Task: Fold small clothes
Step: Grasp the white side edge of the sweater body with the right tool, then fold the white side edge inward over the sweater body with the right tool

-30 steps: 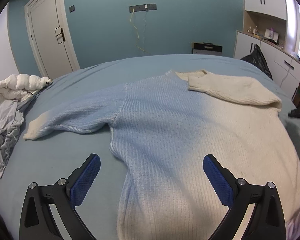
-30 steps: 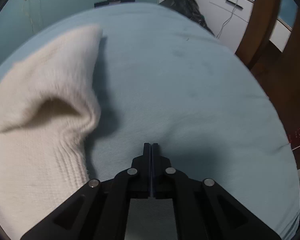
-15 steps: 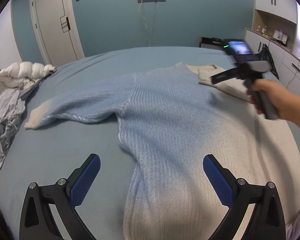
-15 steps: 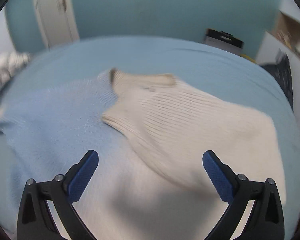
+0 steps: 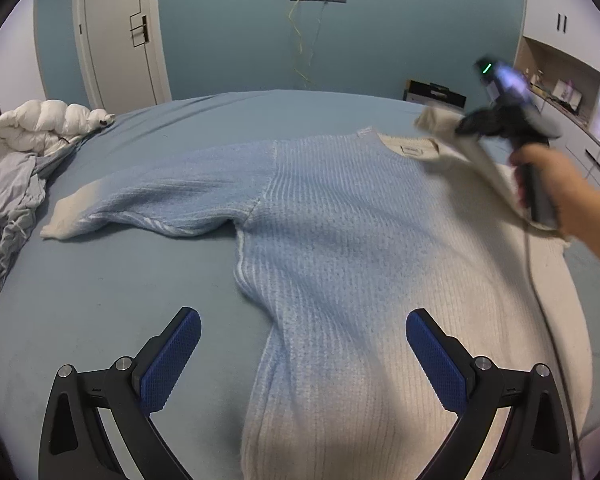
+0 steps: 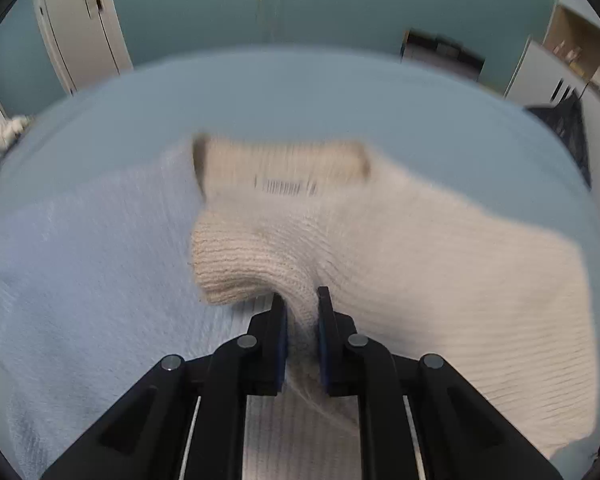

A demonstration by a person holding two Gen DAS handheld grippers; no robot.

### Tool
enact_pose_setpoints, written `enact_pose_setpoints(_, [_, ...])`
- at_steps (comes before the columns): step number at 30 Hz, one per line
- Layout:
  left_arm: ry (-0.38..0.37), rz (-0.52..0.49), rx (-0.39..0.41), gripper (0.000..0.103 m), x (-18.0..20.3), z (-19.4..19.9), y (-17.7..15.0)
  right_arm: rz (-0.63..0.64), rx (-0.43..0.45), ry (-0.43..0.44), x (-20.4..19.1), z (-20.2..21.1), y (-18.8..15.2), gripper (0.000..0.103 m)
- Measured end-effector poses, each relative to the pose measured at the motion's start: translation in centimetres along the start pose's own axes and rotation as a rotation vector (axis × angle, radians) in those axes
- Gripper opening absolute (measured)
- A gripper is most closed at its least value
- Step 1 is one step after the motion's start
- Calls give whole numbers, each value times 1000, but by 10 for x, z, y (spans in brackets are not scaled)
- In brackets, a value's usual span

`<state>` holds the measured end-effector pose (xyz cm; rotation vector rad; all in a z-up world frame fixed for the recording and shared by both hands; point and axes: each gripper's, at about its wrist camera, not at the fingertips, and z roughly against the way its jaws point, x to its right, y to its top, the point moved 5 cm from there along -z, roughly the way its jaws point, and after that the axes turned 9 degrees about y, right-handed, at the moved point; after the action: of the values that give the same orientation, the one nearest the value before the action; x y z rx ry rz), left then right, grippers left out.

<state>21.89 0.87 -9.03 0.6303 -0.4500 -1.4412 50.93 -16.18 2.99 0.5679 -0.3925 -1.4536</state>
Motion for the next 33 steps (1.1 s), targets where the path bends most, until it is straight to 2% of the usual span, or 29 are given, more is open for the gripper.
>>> enact_pose_setpoints(2, [-8,2,7,103,1,3,0,33,99,10,-15,47,6,9])
enact_pose_setpoints(5, [-6,-7,22,103,2,7,-1,119,198,109,-69,112,0,9])
enact_pose_setpoints(6, [-4,-11,25,103,2,8,-1,126,210,179,-95,128,-6,9])
enact_pose_setpoints(8, [-4,-19,30,103,2,9,-2,109,177,317,-133,139,-24,19])
enact_pose_setpoints(9, [-3,-22,30,103,2,9,-3,96,141,421,-146,146,-38,43])
enact_pose_setpoints(10, [-3,-22,30,103,2,10,-3,79,113,486,-156,143,-48,81])
enact_pose_setpoints(11, [-2,-22,30,103,2,10,-4,45,83,536,-161,137,-62,92])
enact_pose_setpoints(12, [-1,-24,30,103,2,11,-3,9,79,552,-146,122,-61,94])
enact_pose_setpoints(14, [-1,-24,36,103,2,12,-3,-54,60,576,-128,122,-74,94])
enact_pose_setpoints(15, [-1,-24,36,103,3,12,-3,-80,54,547,-108,120,-78,94])
enact_pose_setpoints(16, [-4,-24,36,103,3,13,-3,-106,54,478,-77,117,-77,94])
enact_pose_setpoints(17, [-7,-25,34,103,4,13,-3,-123,48,413,-33,115,-60,94])
enact_pose_setpoints(20, [-7,-31,30,103,7,12,-4,-152,29,183,49,121,-86,94])
enact_pose_setpoints(21, [-8,-32,29,103,7,12,-4,-160,15,63,88,124,-99,94])
enact_pose_setpoints(22, [-8,-34,29,103,8,12,-4,-164,0,-8,104,134,-99,94])
enact_pose_setpoints(25, [-9,-38,25,103,10,11,-4,-147,-107,-195,171,129,-136,94])
enact_pose_setpoints(27, [-4,-44,23,103,12,9,-6,-165,-177,-222,197,121,-156,94])
enact_pose_setpoints(29, [6,-55,20,103,14,7,-7,-198,-212,-190,203,110,-166,94])
enact_pose_setpoints(31, [13,-62,16,103,16,5,-8,-249,-213,-149,205,101,-165,94])
enact_pose_setpoints(33, [20,-70,12,103,17,3,-10,-281,-156,-145,206,96,-155,94])
